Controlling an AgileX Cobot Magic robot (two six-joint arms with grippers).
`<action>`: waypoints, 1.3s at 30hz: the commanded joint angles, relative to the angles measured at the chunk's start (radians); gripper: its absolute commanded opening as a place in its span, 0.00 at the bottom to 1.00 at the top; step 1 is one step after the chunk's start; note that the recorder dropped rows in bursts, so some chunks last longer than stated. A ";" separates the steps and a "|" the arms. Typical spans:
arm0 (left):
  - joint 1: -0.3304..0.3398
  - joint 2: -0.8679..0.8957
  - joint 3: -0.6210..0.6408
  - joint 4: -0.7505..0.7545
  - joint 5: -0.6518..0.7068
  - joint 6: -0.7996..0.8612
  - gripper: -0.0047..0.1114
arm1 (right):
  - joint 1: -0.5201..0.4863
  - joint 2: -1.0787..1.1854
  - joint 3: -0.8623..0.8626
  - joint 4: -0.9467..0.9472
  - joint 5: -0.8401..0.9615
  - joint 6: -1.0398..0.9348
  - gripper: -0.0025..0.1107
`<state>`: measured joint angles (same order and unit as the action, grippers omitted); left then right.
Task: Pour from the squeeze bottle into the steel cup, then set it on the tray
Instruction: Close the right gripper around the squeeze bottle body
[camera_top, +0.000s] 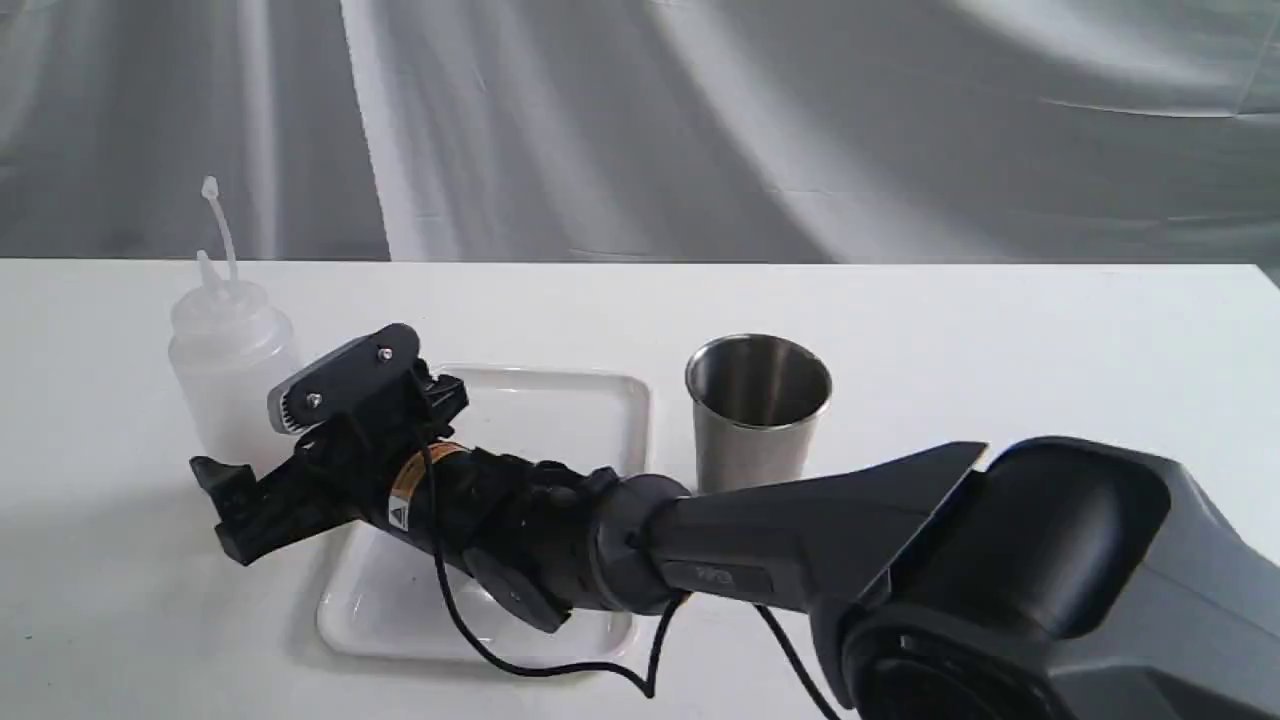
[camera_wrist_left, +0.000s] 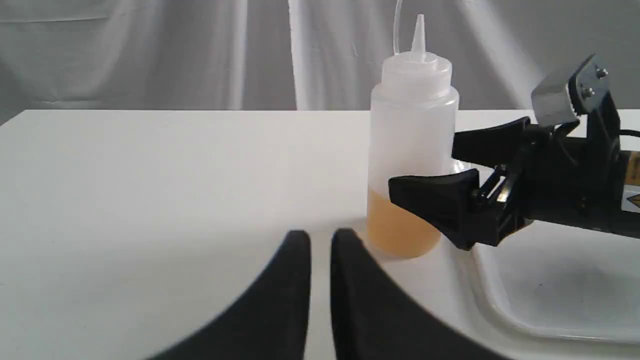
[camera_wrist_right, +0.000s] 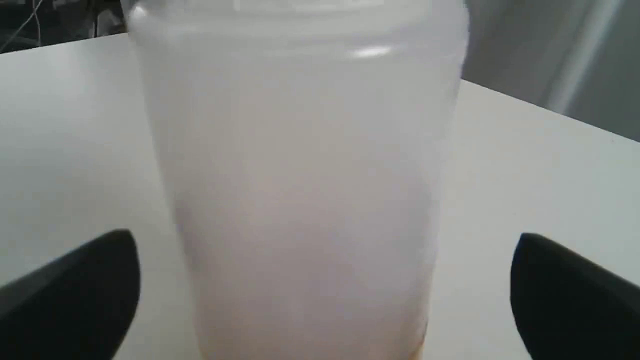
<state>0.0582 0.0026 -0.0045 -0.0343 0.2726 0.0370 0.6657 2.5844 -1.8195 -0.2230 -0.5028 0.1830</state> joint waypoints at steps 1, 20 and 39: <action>-0.005 -0.003 0.004 0.000 -0.007 -0.003 0.11 | -0.005 0.013 -0.021 -0.013 -0.002 0.005 0.95; -0.005 -0.003 0.004 0.000 -0.007 -0.005 0.11 | -0.018 0.076 -0.114 -0.050 0.006 0.004 0.95; -0.005 -0.003 0.004 0.000 -0.007 -0.004 0.11 | -0.018 0.090 -0.114 -0.116 -0.048 0.046 0.95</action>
<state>0.0582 0.0026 -0.0045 -0.0343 0.2726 0.0370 0.6579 2.6801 -1.9279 -0.3278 -0.5313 0.2179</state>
